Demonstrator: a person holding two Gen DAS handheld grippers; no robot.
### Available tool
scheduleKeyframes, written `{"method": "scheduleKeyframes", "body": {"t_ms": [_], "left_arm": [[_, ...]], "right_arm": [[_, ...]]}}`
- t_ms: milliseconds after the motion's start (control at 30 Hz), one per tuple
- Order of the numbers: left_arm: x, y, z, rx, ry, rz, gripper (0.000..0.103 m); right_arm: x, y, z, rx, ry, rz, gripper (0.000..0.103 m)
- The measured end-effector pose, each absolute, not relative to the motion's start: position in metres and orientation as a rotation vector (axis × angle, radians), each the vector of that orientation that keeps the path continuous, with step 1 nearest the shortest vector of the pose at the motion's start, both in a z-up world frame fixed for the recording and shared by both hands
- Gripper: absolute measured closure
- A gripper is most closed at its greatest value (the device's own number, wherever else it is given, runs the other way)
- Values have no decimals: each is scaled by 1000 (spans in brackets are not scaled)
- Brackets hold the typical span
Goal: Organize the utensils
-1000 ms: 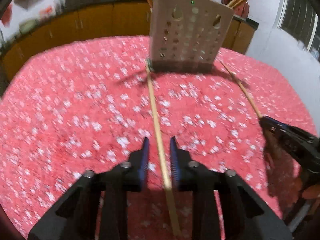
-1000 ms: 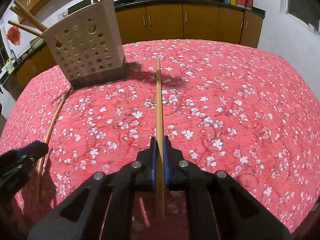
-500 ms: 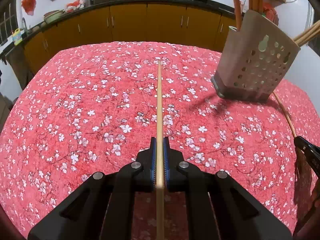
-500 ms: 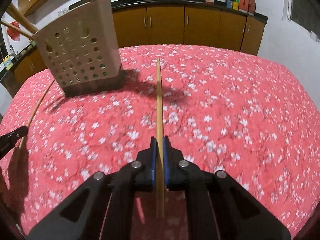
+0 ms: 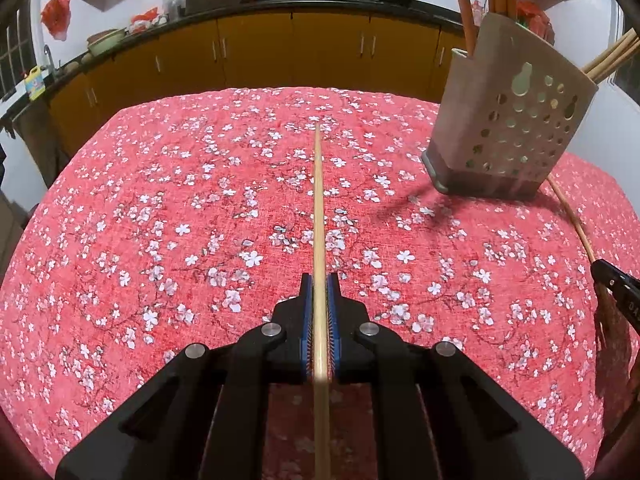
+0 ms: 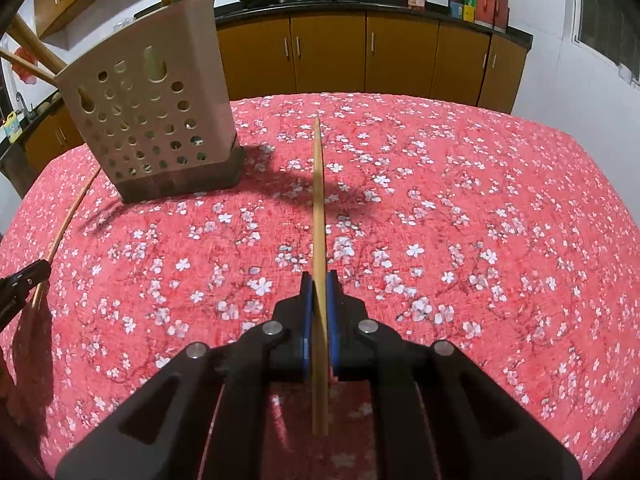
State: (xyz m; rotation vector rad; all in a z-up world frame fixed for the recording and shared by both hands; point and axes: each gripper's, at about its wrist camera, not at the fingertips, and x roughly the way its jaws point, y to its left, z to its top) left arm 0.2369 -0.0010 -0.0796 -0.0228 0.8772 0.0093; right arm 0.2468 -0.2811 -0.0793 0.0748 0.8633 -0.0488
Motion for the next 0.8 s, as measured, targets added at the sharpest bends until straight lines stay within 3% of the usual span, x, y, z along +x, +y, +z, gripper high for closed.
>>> {"method": "scheduleKeyframes", "body": {"t_ms": [800], "left_arm": [[236,2,-79,-13,877,16,94]], "right_arm": [[246,-277,-79,76,862,-49,94]]}}
